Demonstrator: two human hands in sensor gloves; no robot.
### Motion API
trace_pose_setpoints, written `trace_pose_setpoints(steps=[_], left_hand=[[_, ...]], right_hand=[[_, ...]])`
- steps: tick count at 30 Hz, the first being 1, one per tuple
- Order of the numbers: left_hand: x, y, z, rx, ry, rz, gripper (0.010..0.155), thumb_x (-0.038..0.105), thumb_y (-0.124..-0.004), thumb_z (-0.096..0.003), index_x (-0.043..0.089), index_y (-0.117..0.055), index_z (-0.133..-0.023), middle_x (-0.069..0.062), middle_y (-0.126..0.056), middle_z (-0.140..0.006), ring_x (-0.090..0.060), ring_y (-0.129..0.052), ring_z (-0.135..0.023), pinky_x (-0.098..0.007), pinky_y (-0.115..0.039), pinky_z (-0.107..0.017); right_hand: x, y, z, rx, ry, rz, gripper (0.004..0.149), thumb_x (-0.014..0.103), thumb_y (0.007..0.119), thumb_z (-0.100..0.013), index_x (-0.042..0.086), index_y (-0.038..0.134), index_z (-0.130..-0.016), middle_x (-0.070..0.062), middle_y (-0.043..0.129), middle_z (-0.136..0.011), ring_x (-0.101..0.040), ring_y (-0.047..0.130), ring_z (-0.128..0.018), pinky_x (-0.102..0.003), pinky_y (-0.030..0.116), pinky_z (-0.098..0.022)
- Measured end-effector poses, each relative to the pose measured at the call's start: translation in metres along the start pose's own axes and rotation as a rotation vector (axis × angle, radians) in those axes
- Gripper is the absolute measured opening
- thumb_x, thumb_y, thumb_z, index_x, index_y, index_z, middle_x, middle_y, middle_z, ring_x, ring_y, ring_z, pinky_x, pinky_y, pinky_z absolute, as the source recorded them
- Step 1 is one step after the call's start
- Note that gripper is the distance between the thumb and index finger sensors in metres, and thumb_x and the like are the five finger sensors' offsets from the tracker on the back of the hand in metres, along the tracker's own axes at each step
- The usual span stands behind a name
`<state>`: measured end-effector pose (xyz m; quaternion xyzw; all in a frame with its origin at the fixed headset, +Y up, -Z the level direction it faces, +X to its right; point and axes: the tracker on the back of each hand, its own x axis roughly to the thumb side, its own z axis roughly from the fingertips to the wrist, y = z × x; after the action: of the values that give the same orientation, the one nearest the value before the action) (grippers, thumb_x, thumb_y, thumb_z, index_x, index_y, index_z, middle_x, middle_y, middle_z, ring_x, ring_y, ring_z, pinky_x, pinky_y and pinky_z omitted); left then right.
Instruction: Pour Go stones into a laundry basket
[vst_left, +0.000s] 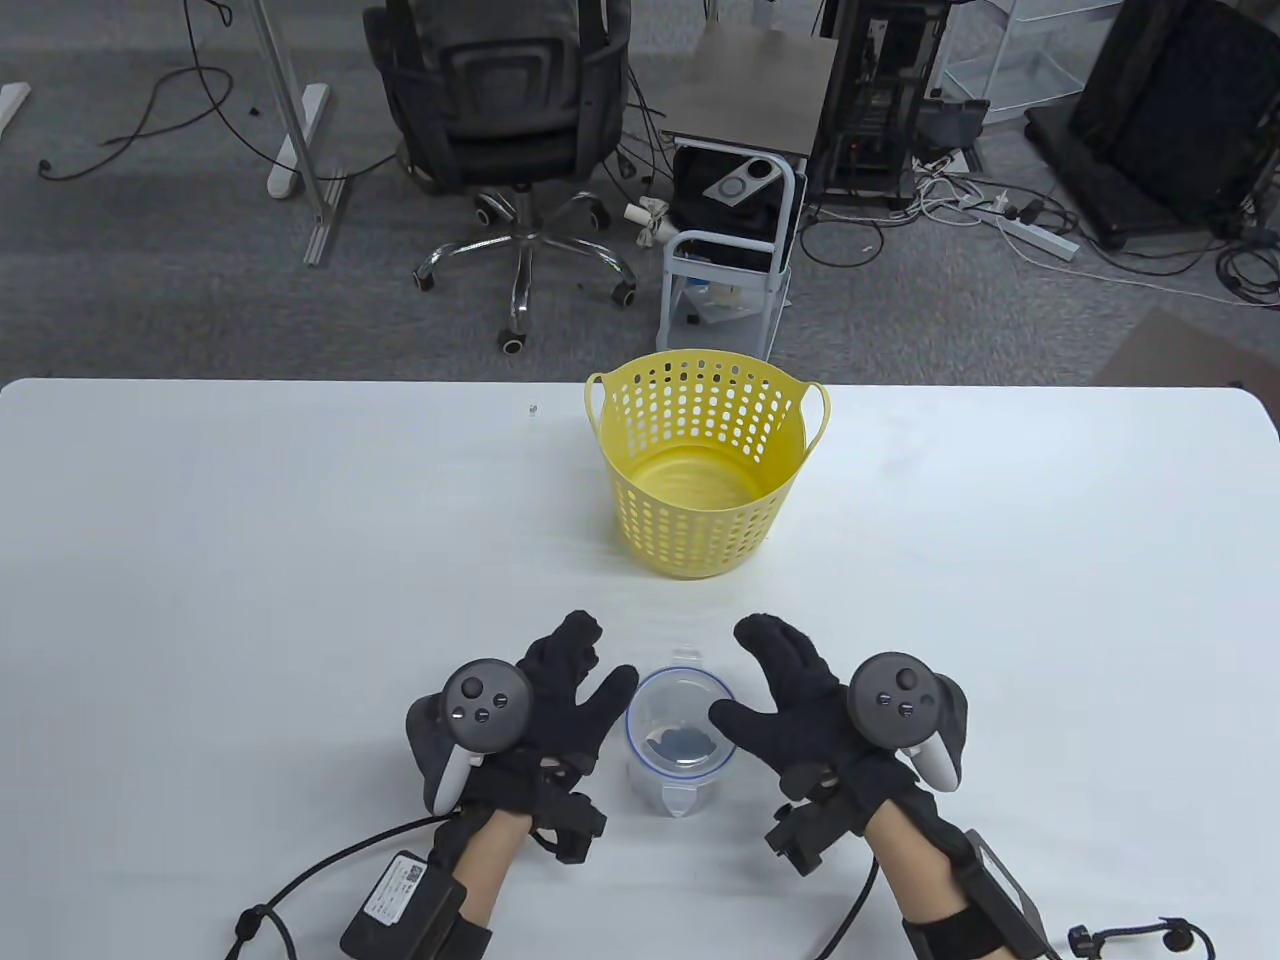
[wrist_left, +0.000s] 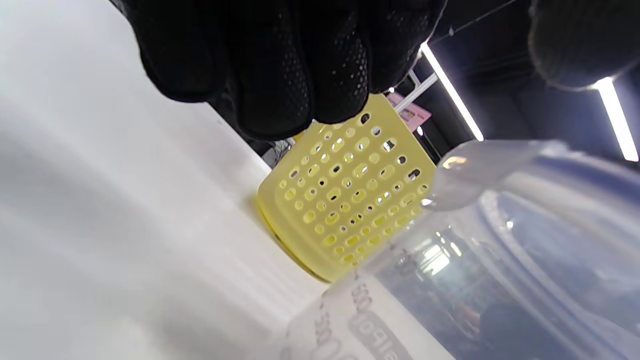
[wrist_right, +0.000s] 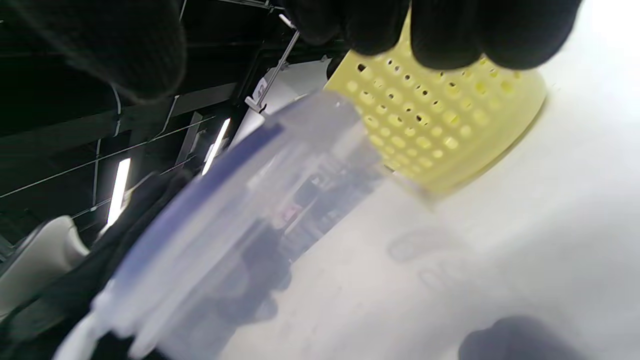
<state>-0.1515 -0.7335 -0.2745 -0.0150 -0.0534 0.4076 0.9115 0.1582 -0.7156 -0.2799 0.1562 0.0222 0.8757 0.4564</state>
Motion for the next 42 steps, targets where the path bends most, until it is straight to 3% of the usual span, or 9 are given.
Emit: trace_pose_setpoints(steps=[5, 9, 15, 25, 27, 32, 37, 40, 42], left_hand=[[-0.006, -0.005, -0.007, -0.179, 0.02, 0.04, 0.075, 0.077, -0.075, -0.0415, 0.031, -0.069, -0.101, -0.001, -0.082, -0.098, -0.027, -0.093, -0.079, -0.051, -0.076, -0.06], [-0.002, -0.016, -0.008, -0.287, 0.029, 0.01, 0.068, 0.074, -0.077, -0.0429, 0.03, -0.078, -0.094, 0.002, -0.089, -0.09, -0.025, -0.096, -0.073, -0.05, -0.077, -0.059], [0.005, -0.018, -0.007, -0.295, 0.013, -0.049, 0.064, 0.073, -0.075, -0.0432, 0.027, -0.081, -0.088, 0.004, -0.093, -0.079, -0.019, -0.098, -0.066, -0.048, -0.079, -0.057], [0.001, -0.035, -0.012, -0.358, -0.006, -0.014, 0.07, 0.08, -0.068, -0.0386, 0.028, -0.075, -0.085, 0.01, -0.09, -0.076, -0.017, -0.094, -0.07, -0.048, -0.075, -0.061], [0.008, -0.027, -0.008, -0.174, -0.047, -0.099, 0.06, 0.077, -0.075, -0.0382, 0.026, -0.087, -0.069, 0.014, -0.098, -0.056, -0.016, -0.101, -0.062, -0.046, -0.079, -0.057], [0.004, -0.027, -0.009, -0.275, -0.026, -0.038, 0.059, 0.077, -0.073, -0.0405, 0.028, -0.083, -0.072, 0.015, -0.096, -0.06, -0.016, -0.099, -0.065, -0.046, -0.078, -0.058], [0.001, -0.026, -0.009, -0.268, -0.037, -0.029, 0.06, 0.078, -0.072, -0.0405, 0.03, -0.083, -0.075, 0.013, -0.096, -0.065, -0.019, -0.099, -0.067, -0.048, -0.078, -0.058], [0.004, -0.02, -0.007, -0.234, -0.08, -0.079, 0.065, 0.079, -0.069, -0.0396, 0.033, -0.079, -0.084, 0.008, -0.093, -0.079, -0.024, -0.096, -0.076, -0.05, -0.076, -0.06], [0.005, -0.015, -0.006, -0.203, -0.092, -0.104, 0.073, 0.081, -0.066, -0.0392, 0.033, -0.073, -0.093, 0.005, -0.088, -0.089, -0.026, -0.092, -0.082, -0.051, -0.074, -0.062]], right_hand=[[-0.01, 0.001, -0.001, 0.002, 0.111, 0.068, 0.077, 0.069, 0.081, -0.043, 0.01, 0.075, -0.092, -0.018, 0.088, -0.082, -0.045, 0.096, -0.06, -0.056, 0.082, -0.042], [-0.016, 0.007, -0.002, 0.091, 0.169, 0.08, 0.07, 0.07, 0.08, -0.043, 0.012, 0.084, -0.083, -0.014, 0.095, -0.07, -0.037, 0.1, -0.049, -0.052, 0.085, -0.037], [-0.026, 0.013, -0.008, 0.153, 0.169, -0.007, 0.055, 0.062, 0.079, -0.046, 0.015, 0.086, -0.073, -0.006, 0.096, -0.057, -0.03, 0.1, -0.041, -0.052, 0.085, -0.035], [-0.033, 0.02, -0.013, 0.164, 0.159, -0.044, 0.052, 0.065, 0.076, -0.045, 0.017, 0.087, -0.063, 0.002, 0.096, -0.043, -0.025, 0.1, -0.038, -0.05, 0.086, -0.033], [-0.03, 0.017, -0.011, 0.088, 0.157, -0.036, 0.049, 0.062, 0.079, -0.045, 0.015, 0.09, -0.054, 0.004, 0.096, -0.032, -0.022, 0.102, -0.031, -0.048, 0.088, -0.029], [-0.029, 0.018, -0.007, 0.098, 0.186, -0.022, 0.049, 0.064, 0.077, -0.046, 0.017, 0.089, -0.058, 0.004, 0.096, -0.037, -0.023, 0.101, -0.035, -0.049, 0.087, -0.032], [-0.026, 0.017, -0.005, 0.075, 0.185, 0.023, 0.051, 0.065, 0.077, -0.046, 0.018, 0.089, -0.062, 0.0, 0.097, -0.041, -0.026, 0.101, -0.036, -0.05, 0.086, -0.032], [-0.023, 0.015, -0.003, 0.036, 0.161, 0.08, 0.062, 0.066, 0.075, -0.045, 0.013, 0.087, -0.073, -0.009, 0.098, -0.054, -0.035, 0.101, -0.042, -0.054, 0.085, -0.034], [-0.018, 0.016, -0.001, -0.007, 0.13, 0.123, 0.074, 0.069, 0.074, -0.044, 0.01, 0.076, -0.089, -0.018, 0.091, -0.077, -0.043, 0.096, -0.055, -0.059, 0.081, -0.042]])
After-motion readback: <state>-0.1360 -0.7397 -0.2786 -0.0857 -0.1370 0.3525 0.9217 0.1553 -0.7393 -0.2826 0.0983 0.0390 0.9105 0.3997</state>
